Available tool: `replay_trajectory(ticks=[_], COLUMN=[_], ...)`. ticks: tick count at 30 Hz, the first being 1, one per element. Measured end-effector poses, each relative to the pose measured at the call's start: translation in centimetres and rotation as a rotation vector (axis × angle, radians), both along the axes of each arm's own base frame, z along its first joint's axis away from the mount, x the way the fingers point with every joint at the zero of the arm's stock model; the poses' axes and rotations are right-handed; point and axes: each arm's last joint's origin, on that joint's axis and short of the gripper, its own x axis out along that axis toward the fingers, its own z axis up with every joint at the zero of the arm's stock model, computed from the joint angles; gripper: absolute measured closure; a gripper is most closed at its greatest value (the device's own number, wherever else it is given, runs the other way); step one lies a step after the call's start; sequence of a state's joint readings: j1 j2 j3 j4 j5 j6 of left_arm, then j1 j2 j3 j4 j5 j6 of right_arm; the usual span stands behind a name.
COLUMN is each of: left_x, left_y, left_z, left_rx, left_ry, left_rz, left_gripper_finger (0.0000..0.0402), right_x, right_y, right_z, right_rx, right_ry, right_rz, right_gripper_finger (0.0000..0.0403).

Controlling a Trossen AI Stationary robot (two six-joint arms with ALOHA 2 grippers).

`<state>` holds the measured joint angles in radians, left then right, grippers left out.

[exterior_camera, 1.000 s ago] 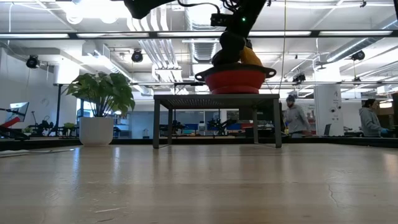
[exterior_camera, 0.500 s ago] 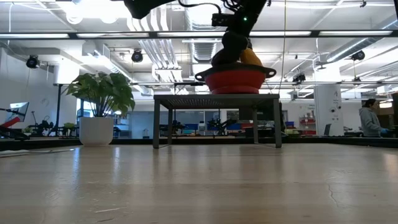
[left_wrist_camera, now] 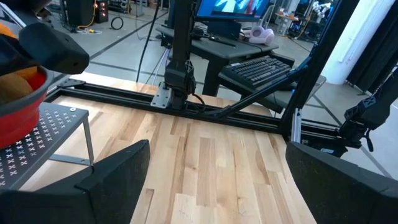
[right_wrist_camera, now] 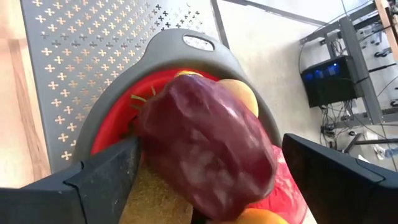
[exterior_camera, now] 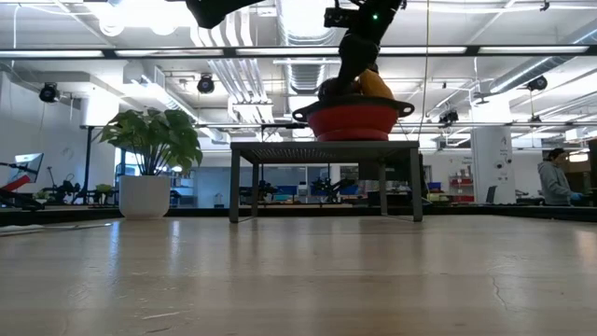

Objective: Pick & Place Fruit
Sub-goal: Put the apple into the strainer bowl on the shelf, then put the table knife on the shelf

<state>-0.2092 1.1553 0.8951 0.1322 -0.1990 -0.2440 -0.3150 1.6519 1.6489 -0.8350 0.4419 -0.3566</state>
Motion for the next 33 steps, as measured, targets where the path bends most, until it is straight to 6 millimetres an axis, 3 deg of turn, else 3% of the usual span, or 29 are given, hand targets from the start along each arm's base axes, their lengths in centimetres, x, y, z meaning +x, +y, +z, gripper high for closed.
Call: replay_trajectory(ticks=[19, 26, 33], left_x=[0.0, -0.1, -0.3], left_y=[0.0, -0.2, -0.3], left_z=[0.0, -0.3, -1.0], left_rx=[0.0, -0.013, -0.008], left_ry=[0.004, 0.029, 0.121], left_rz=[0.0, -0.012, -0.075], left_gripper_finger=[0.0021, 0.0021, 0.0021], right_x=[-1.1, -2.4, -5.5], right_y=[1.2, 3.6, 6.8], right_z=[1.0, 3.0, 5.3], right_rx=[0.009, -0.012, 0.044], right_ry=[0.007, -0.045, -0.115], right_rz=[0.025, 0.087, 0.099], right_gripper_finger=[0.0019, 0.0019, 0.0019])
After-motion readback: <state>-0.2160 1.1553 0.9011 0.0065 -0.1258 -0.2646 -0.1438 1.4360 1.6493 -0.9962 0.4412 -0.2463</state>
